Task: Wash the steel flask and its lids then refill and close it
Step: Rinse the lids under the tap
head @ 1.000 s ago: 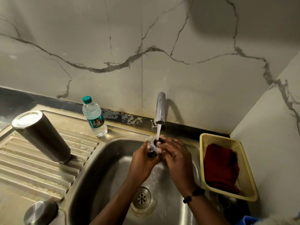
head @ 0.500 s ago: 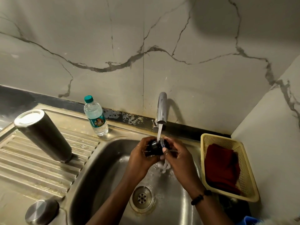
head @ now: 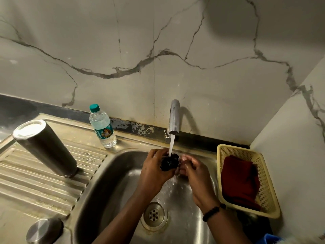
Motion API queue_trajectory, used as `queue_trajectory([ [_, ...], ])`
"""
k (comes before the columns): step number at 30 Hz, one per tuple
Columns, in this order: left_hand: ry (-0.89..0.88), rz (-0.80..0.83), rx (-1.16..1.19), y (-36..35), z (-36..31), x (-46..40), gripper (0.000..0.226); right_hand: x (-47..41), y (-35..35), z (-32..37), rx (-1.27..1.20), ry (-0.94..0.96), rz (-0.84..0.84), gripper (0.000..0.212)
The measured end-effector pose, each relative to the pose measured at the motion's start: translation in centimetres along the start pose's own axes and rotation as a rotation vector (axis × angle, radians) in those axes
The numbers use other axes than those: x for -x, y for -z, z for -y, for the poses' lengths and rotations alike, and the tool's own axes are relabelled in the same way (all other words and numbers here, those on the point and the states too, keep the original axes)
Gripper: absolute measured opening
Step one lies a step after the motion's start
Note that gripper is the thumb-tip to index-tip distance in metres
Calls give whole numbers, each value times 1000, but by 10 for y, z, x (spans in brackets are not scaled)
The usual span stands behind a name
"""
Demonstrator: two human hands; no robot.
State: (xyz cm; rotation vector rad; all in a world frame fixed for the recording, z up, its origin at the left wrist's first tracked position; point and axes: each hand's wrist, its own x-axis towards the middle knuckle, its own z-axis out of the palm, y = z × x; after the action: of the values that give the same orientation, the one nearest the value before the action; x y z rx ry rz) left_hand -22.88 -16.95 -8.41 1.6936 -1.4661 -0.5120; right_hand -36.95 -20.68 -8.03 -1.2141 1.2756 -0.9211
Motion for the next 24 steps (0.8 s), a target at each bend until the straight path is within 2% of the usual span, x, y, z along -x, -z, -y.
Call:
queue_trajectory([
  [3,-32,5,-22,2,1,1,58,3,-3,10,189,237,80,27],
  [5,-69,17,-64,1,0,3,55,4,-4,13,266,355,33,25],
  [8,-74,43,-87,-2,-2,6,58,0,-4,14,361,416,-61,20],
  [11,21,9,-104,-1,2,4,57,0,-12,19,403,462,-105,19],
  [13,120,-35,-120,3,10,5,59,0,-20,26,368,403,-62,17],
  [14,168,-50,-122,6,15,5,60,-3,-24,32,239,277,10,15],
  [16,208,-51,-131,11,24,7,59,-11,-31,44,-197,-88,219,13],
  [17,201,-42,-136,12,27,9,59,-15,-33,47,-383,-234,262,12],
  [18,189,-35,-136,12,28,10,60,-22,-34,48,-450,-316,252,14],
  [19,183,-34,-129,13,28,11,61,-28,-34,50,-413,-348,233,18],
  [21,187,-48,-101,13,28,12,63,-43,-36,50,-160,-311,185,24],
  [24,181,-63,-58,11,25,11,64,-67,-43,45,208,-43,173,21],
])
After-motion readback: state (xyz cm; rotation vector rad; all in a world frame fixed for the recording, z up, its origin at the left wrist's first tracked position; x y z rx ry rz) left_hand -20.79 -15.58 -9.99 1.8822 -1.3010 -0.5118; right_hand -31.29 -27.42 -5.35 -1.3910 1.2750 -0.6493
